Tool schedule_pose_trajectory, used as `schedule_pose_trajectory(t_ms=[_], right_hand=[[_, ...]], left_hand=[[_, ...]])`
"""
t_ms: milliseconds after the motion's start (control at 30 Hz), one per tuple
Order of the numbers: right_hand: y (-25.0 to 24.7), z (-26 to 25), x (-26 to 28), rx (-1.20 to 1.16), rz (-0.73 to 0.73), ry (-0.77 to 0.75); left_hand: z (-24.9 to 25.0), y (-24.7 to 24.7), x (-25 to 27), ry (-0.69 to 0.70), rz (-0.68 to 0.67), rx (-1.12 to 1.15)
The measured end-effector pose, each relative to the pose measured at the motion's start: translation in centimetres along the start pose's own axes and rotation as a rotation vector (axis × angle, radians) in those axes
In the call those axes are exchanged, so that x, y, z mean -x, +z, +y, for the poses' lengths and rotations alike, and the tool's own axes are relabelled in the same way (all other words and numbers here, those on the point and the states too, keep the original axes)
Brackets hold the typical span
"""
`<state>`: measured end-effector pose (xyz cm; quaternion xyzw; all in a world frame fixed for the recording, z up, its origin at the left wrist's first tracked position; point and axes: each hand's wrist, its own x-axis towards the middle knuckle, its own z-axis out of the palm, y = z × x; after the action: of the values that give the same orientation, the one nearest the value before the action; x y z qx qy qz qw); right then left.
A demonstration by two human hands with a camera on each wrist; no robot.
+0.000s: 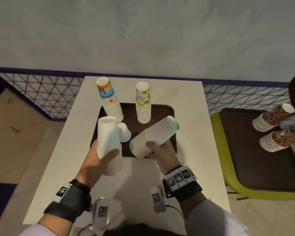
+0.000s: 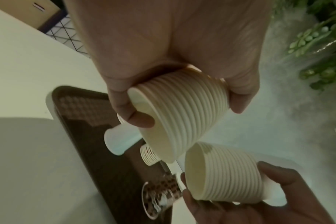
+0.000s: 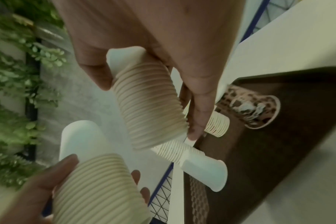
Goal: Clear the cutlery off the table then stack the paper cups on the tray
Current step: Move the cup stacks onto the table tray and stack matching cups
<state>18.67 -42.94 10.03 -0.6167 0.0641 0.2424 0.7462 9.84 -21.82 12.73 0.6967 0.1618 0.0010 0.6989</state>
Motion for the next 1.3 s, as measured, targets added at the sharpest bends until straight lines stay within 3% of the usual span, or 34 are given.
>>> schedule_pose_trajectory(t_ms=[200,433,767,1133,1300], right_hand=[[6.7,-0.7,-4.6,0.291,0.102,-0.202],[11.2,-0.1,-9.1,0.48,0.153,-0.364],[10.4,6.0,-13.9,0.693,0.159,-0.137],[9.8,7.3,-14.3,0.676,0.192,0.018],[9.3,6.4,-13.4,0.697,0.118,0.055]], left_hand=[[-2.0,-6.2,-0.9,-0.075,0.13,0.025],[-2.4,-8.0,-1.7,-0.066,0.122,0.028],[-2.1,-8.5,-2.5,-0.062,0.107,0.047],[-2.4,-8.3,-3.2,-0.08,0.044,0.004],[-1.7,-7.6,-3.4,-0.059,0.007,-0.029]])
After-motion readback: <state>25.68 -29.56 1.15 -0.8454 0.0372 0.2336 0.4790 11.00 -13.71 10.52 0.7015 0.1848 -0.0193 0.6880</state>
